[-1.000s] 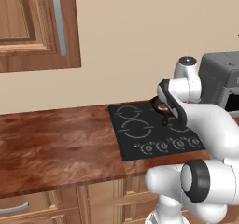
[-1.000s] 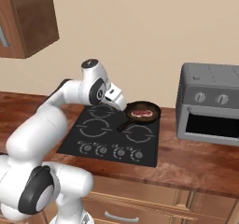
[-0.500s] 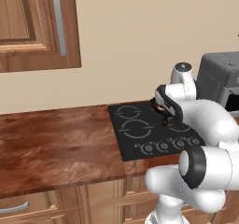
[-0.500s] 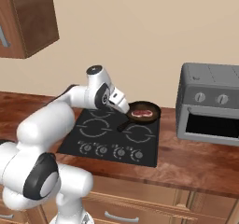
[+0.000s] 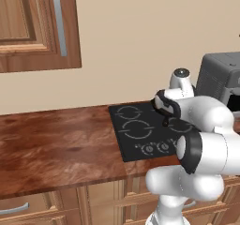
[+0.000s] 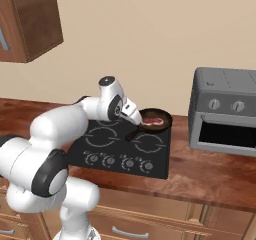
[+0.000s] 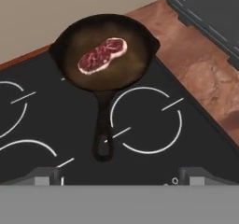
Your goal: Pick up the pan with the steak in it and place it on the dining table. Then place the steak on the plate.
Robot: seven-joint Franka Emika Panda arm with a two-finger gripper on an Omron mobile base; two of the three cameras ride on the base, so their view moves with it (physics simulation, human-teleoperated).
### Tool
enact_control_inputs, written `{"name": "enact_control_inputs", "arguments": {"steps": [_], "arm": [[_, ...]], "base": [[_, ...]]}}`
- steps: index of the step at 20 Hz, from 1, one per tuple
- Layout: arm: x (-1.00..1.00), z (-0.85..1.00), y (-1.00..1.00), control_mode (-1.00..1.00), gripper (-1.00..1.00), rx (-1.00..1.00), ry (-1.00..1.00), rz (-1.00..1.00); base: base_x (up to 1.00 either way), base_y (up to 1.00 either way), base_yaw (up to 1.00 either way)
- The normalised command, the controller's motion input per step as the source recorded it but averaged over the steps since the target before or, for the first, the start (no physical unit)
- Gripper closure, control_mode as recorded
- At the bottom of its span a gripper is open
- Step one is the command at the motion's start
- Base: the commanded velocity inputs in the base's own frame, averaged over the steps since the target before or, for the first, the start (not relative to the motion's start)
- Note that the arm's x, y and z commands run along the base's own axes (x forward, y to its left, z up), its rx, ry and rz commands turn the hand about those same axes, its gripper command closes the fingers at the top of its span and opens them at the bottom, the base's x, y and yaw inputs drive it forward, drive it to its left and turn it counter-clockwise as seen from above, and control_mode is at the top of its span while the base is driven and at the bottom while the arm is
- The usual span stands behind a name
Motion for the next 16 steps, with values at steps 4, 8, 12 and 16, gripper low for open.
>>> {"name": "enact_control_inputs", "arguments": {"steps": [4,8,12,16], "arm": [[0.16,-0.36,-0.07,-1.0,-1.0,0.0,0.0,0.0],[0.13,-0.37,-0.05,-1.0,-1.0,0.0,0.0,0.0],[0.08,-0.39,-0.07,-1.0,-1.0,0.01,-0.01,0.0],[0.04,-0.38,-0.08,-1.0,-1.0,0.03,-0.01,0.0]], "base": [[0.0,0.0,0.0],[0.0,0.0,0.0],[0.0,0.0,0.0],[0.0,0.0,0.0]]}}
